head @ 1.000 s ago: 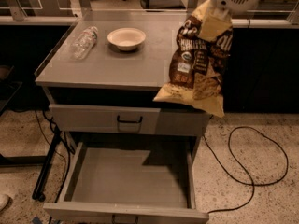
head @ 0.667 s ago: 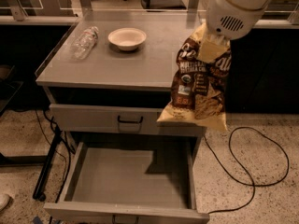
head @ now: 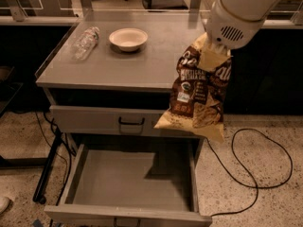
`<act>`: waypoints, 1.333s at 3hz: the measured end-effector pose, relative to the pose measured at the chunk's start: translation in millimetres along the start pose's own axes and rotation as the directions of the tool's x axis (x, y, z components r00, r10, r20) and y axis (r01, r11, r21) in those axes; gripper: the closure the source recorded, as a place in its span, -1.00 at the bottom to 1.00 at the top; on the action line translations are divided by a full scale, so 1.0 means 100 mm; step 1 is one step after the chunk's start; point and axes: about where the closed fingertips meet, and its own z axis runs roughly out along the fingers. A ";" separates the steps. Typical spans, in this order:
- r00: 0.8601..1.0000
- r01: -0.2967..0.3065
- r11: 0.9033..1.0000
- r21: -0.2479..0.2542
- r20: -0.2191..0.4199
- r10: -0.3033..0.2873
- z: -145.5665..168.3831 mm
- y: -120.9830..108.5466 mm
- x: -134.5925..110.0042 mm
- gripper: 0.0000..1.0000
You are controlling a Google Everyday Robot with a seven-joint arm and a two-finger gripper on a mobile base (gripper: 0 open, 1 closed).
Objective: Place brown chip bag into middle drawer
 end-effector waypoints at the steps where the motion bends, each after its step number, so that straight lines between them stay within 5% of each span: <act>1: 0.999 -0.050 0.995 -0.088 -0.001 0.050 0.48 0.42 0.03 1.00; 2: 0.998 -0.066 0.987 -0.147 -0.017 0.064 0.87 0.68 0.06 1.00; 4: 0.998 -0.066 0.981 -0.182 -0.017 0.064 1.09 0.84 0.07 1.00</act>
Offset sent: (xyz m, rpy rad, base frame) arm -0.0394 0.0411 -0.1508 0.0755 0.2189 -0.0375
